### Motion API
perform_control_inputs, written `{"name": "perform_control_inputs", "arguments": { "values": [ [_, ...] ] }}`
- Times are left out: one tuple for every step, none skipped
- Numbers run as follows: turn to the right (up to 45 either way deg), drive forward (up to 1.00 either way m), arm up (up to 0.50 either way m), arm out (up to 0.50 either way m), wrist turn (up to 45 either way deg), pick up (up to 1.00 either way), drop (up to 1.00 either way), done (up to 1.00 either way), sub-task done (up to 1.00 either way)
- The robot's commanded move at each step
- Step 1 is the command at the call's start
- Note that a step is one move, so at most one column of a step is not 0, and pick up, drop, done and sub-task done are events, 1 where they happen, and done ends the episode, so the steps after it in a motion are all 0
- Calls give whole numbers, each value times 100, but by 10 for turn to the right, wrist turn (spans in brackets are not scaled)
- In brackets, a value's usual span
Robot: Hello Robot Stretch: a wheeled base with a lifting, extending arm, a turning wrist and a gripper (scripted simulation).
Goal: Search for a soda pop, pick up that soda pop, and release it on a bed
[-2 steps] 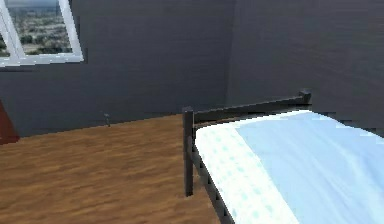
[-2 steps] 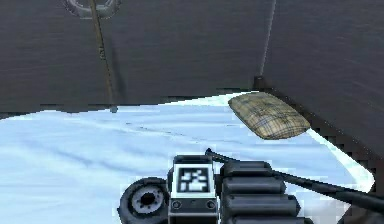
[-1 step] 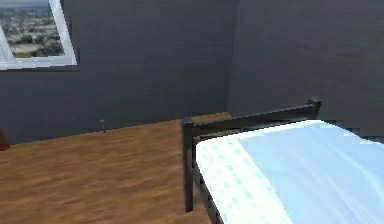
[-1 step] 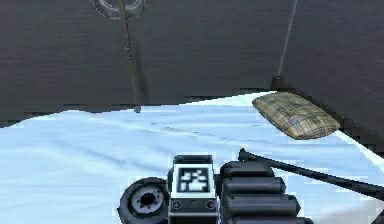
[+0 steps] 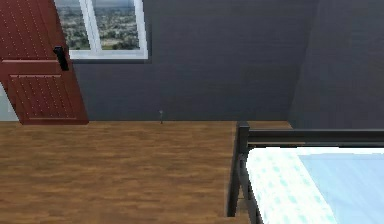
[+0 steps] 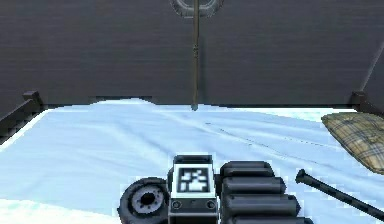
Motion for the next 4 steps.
{"name": "perform_control_inputs", "arguments": {
  "values": [
    [-30, 0, 0, 0, 0, 0, 0, 0, 0],
    [0, 0, 0, 48, 0, 0, 0, 0, 0],
    [0, 0, 0, 0, 450, 0, 0, 0, 0],
    [0, 0, 0, 0, 450, 0, 0, 0, 0]
  ]
}}
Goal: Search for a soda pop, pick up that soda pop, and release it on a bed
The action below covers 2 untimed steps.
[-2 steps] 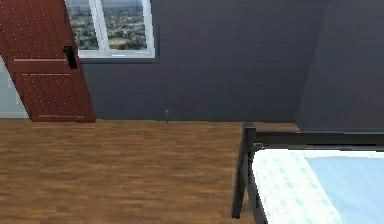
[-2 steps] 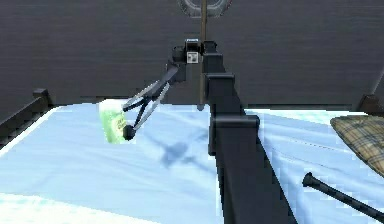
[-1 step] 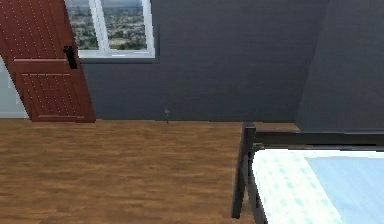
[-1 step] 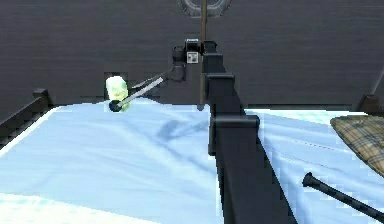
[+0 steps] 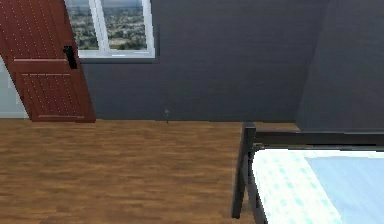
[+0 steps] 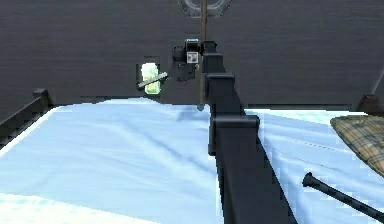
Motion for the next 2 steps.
{"name": "perform_control_inputs", "arguments": {
  "values": [
    [0, 0, 0, 0, 300, 0, 0, 0, 0],
    [0, 0, -2, 0, 0, 0, 0, 0, 0]
  ]
}}
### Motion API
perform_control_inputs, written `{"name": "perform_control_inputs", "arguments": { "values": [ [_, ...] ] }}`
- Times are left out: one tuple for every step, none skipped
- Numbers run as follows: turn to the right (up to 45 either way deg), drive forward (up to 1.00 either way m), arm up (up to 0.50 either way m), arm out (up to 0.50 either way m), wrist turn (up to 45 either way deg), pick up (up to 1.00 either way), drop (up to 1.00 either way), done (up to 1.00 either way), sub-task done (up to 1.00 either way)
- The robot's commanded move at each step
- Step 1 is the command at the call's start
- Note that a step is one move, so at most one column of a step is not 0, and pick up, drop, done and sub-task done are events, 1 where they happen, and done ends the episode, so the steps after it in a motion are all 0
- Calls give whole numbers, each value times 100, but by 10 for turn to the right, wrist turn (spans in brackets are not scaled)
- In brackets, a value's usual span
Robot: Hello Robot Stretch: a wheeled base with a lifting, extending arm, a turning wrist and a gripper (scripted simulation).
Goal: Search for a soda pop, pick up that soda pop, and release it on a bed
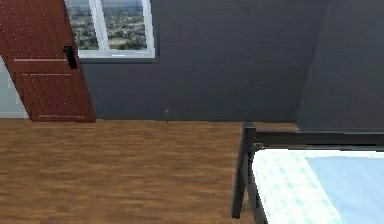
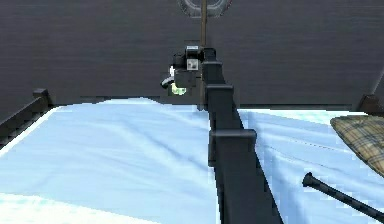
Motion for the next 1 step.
{"name": "perform_control_inputs", "arguments": {
  "values": [
    [0, 0, -32, 0, 0, 0, 0, 0, 0]
  ]
}}
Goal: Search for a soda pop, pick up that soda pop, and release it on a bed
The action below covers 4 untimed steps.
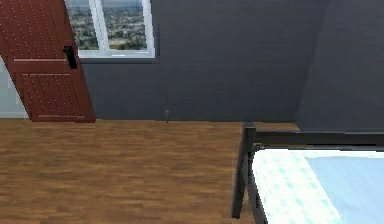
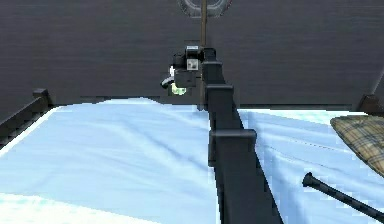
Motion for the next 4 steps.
{"name": "perform_control_inputs", "arguments": {
  "values": [
    [0, 0, 0, 0, 0, 0, 100, 0, 0],
    [0, 0, 2, 0, 0, 0, 0, 0, 0],
    [0, 0, 0, -8, 0, 0, 0, 0, 0],
    [0, 0, 0, 0, 0, 0, 0, 100, 0]
  ]
}}
